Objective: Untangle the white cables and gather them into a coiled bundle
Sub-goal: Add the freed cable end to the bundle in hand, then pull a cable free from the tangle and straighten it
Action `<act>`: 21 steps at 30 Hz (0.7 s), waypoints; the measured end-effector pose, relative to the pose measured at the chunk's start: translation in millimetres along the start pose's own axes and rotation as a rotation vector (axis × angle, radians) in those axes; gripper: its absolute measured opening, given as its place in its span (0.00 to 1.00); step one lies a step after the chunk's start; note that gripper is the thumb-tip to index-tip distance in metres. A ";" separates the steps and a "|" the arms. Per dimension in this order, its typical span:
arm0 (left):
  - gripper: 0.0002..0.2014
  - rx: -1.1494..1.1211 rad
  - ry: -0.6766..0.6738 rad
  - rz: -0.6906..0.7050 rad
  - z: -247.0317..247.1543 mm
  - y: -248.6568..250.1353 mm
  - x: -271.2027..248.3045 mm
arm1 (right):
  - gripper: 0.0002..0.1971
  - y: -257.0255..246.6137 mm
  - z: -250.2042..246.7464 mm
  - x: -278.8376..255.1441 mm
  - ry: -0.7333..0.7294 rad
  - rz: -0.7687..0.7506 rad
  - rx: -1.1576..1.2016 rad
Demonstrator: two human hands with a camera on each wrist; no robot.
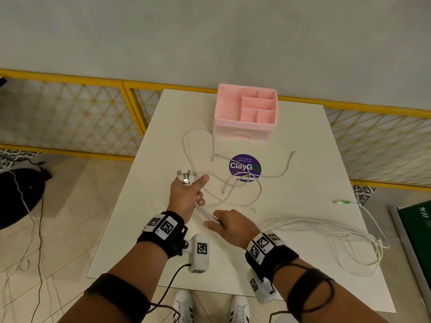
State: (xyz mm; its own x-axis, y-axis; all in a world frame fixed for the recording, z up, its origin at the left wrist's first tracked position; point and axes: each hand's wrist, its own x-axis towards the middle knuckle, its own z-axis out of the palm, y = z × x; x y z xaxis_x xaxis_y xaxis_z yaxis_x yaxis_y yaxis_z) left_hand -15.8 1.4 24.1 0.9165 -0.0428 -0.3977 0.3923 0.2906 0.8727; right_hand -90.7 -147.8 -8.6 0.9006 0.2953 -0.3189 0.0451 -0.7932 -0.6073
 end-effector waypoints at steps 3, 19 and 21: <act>0.18 0.003 0.031 -0.017 1.0 -10.2 -1.0 | 0.25 6.0 4.1 -0.8 -0.053 0.025 0.029; 0.13 0.041 0.120 -0.063 -27.1 -20.2 12.1 | 0.15 80.5 -84.4 77.6 0.062 0.401 -0.056; 0.13 0.029 0.119 -0.065 -26.7 -18.9 11.6 | 0.14 86.9 -76.7 79.7 0.068 0.398 -0.074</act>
State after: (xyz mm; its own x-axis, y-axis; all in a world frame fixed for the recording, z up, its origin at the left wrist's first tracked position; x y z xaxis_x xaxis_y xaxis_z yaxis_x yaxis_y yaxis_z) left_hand -14.6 20.9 -4.6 0.8741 0.0533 -0.4828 0.4542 0.2626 0.8513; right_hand 18.2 -234.0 -30.9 0.8804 -0.0769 -0.4679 -0.2845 -0.8751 -0.3915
